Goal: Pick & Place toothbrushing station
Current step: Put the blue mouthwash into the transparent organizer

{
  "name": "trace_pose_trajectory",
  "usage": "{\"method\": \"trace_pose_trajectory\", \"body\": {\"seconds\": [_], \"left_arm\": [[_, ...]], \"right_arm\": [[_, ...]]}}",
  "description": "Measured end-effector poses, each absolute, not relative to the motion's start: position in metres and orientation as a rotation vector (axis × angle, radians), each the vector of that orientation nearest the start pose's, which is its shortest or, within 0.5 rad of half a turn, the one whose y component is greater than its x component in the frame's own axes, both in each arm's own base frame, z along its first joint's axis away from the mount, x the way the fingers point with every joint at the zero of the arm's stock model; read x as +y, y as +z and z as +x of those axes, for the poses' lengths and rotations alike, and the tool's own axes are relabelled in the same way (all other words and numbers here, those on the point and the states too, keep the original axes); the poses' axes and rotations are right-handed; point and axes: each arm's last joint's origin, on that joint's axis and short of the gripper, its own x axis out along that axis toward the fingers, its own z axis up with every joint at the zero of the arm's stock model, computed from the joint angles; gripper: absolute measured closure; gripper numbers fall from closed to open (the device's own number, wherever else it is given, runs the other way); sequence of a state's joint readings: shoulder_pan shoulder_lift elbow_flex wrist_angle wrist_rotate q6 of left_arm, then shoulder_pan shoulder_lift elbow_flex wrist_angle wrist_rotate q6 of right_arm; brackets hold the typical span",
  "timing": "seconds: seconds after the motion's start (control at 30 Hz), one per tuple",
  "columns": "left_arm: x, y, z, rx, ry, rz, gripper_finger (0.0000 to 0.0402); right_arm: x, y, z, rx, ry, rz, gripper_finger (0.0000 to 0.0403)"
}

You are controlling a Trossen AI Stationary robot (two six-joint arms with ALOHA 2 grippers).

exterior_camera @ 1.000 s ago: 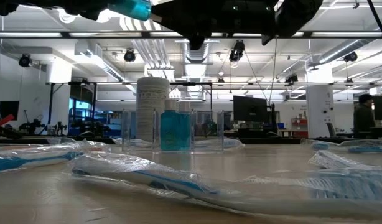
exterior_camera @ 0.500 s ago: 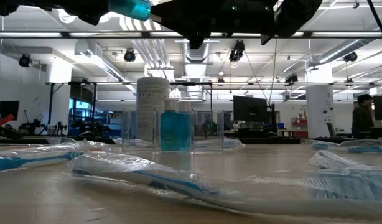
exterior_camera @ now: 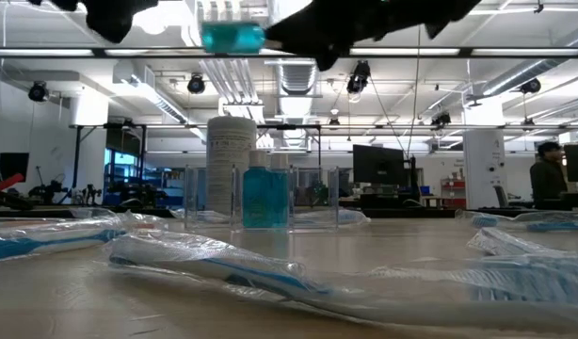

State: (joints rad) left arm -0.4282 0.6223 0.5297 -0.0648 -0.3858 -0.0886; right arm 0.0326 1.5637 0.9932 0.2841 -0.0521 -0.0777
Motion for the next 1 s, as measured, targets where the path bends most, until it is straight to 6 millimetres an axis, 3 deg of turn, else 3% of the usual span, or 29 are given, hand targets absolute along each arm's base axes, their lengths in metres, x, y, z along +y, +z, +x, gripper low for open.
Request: {"method": "trace_pose_trajectory", "body": {"seconds": [0.1,0.27,0.33,0.5,0.63,0.77,1.0], "left_arm": [[-0.049,0.269,0.134,0.213,-0.003,-0.105,0.0242],[-0.047,0.246,0.132,0.337,0.062,-0.123,0.0361],[-0.047,0.240,0.132,0.367,0.072,-0.115,0.0390],[-0.047,0.231,0.132,0.395,0.077,-0.106,0.0379],[-0.047,0.227,0.132,0.409,0.065,-0.119,0.0377],[-0.047,0.223,0.131,0.446,0.062,-0.107,0.0381],[-0.045,0.218,0.127,0.500,0.082,-0.130,0.0382]], "right_arm": [[0.011,0.270,0.332,0.357,0.047,-0.084,0.0311],[0.008,0.299,0.308,0.519,-0.004,-0.088,0.0312],[0.008,0.309,0.302,0.611,-0.004,-0.094,0.0312],[0.004,0.344,0.300,0.716,-0.023,-0.136,0.0312],[-0.001,0.361,0.312,0.836,-0.040,-0.171,0.0312],[-0.007,0.369,0.331,0.936,-0.029,-0.211,0.0312],[-0.013,0.358,0.377,1.157,0.042,-0.297,0.0312]]}}
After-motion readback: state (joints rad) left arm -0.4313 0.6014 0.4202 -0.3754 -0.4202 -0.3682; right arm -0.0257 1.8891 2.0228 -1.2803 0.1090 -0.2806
